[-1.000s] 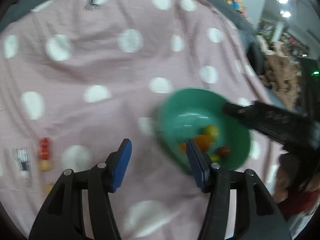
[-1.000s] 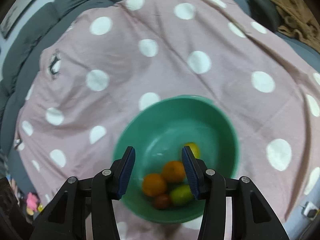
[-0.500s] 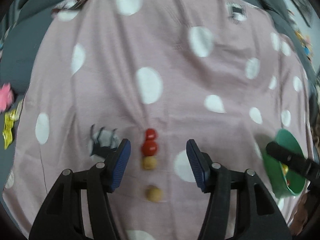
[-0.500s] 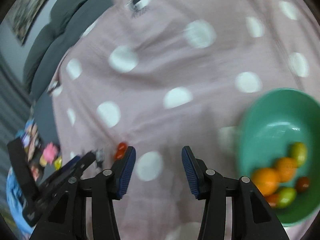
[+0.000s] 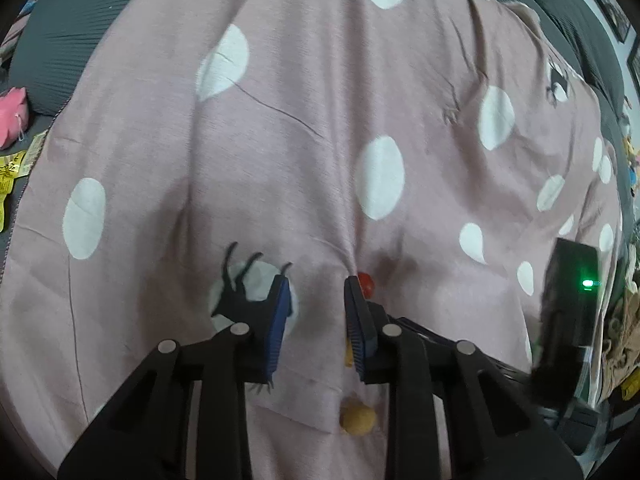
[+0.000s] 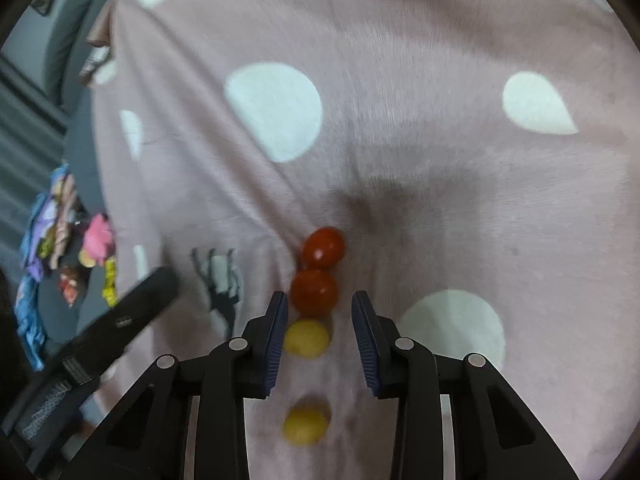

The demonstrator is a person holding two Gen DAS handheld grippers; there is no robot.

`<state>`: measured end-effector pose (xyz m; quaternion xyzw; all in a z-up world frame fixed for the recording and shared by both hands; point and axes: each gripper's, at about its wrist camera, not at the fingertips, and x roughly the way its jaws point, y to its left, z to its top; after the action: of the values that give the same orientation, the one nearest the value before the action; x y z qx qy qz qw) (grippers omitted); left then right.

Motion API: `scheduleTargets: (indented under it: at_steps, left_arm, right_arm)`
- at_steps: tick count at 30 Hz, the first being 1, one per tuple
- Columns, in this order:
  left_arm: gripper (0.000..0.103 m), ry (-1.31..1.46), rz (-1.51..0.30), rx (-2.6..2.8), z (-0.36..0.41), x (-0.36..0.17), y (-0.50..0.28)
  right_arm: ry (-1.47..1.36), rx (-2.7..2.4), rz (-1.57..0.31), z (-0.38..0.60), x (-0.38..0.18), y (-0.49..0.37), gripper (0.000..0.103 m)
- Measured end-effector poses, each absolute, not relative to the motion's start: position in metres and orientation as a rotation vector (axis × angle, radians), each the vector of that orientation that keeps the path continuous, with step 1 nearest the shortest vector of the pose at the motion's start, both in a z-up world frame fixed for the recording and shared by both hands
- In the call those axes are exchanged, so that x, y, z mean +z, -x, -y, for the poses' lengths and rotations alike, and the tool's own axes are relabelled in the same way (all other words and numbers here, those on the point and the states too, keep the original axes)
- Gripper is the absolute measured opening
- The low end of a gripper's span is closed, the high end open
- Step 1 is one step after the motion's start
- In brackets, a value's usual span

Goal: Organize fruits
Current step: 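Move the left tool to the tomato row while the right tool grasps a red tomato, then close the left tool on a red cherry tomato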

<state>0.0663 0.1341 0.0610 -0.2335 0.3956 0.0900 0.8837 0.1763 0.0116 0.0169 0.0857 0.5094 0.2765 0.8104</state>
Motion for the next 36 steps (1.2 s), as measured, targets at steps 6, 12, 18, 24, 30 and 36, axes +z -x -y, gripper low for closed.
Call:
scheduleTargets:
  at_steps: [6, 12, 18, 24, 30, 36]
  left_arm:
    - [0.026, 0.493, -0.845, 0.179, -0.135, 0.059, -0.072]
    - [0.026, 0.469, -0.850, 0.125, -0.122, 0.067, -0.081]
    - [0.026, 0.436, -0.890, 0.047, -0.100, 0.065, -0.100]
    - [0.026, 0.367, -0.983, 0.055, -0.083, 0.044, -0.128]
    - [0.026, 0.306, -1.044, 0.115, -0.079, 0.021, -0.146]
    - [0.026, 0.254, -1.061, 0.143, -0.072, 0.007, -0.158]
  right_arm:
    - [-0.182, 0.607, -1.117, -0.025, -0.001, -0.183, 0.033]
    - [-0.171, 0.546, -1.066, -0.006, 0.013, -0.172, 0.030]
    - [-0.166, 0.369, -1.078, 0.051, 0.030, -0.151, 0.030]
    - [-0.207, 0.340, -1.053, 0.083, 0.035, -0.135, 0.030]
    - [-0.240, 0.369, -1.056, 0.100, 0.039, -0.137, 0.030]
    - [-0.229, 0.387, -1.030, 0.089, 0.050, -0.132, 0.030]
